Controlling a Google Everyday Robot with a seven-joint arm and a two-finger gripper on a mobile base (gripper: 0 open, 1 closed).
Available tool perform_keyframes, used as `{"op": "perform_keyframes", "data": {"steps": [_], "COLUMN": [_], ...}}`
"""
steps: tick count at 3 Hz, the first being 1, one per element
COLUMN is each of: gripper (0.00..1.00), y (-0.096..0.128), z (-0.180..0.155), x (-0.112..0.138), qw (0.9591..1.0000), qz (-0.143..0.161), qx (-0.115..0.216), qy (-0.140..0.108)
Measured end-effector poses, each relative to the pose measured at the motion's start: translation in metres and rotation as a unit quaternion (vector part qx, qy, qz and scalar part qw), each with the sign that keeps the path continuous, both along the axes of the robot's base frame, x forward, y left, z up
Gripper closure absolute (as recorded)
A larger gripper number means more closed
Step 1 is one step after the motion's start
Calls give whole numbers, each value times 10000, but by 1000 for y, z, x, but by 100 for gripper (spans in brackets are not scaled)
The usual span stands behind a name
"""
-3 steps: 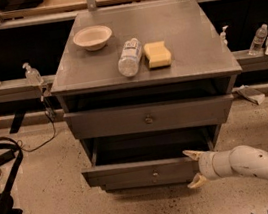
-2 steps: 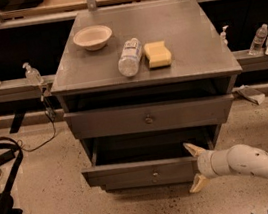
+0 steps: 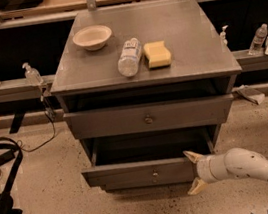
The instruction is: Open middle drawer
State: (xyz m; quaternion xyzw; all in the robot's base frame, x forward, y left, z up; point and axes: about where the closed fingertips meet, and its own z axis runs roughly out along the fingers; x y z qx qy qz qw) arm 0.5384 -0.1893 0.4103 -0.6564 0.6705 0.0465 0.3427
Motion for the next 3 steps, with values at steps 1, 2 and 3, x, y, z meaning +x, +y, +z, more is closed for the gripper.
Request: {"op": "perform_keyframes", "data": {"steps": [1, 2, 3], "gripper": [16, 16, 15], "y": [3, 4, 5], "z": [-13, -14, 2], "x": [-13, -32, -63], "qw": [9997, 9992, 9987], "qz": [87, 204, 359], "qx": [-34, -39, 26], "qy": [209, 352, 371]}}
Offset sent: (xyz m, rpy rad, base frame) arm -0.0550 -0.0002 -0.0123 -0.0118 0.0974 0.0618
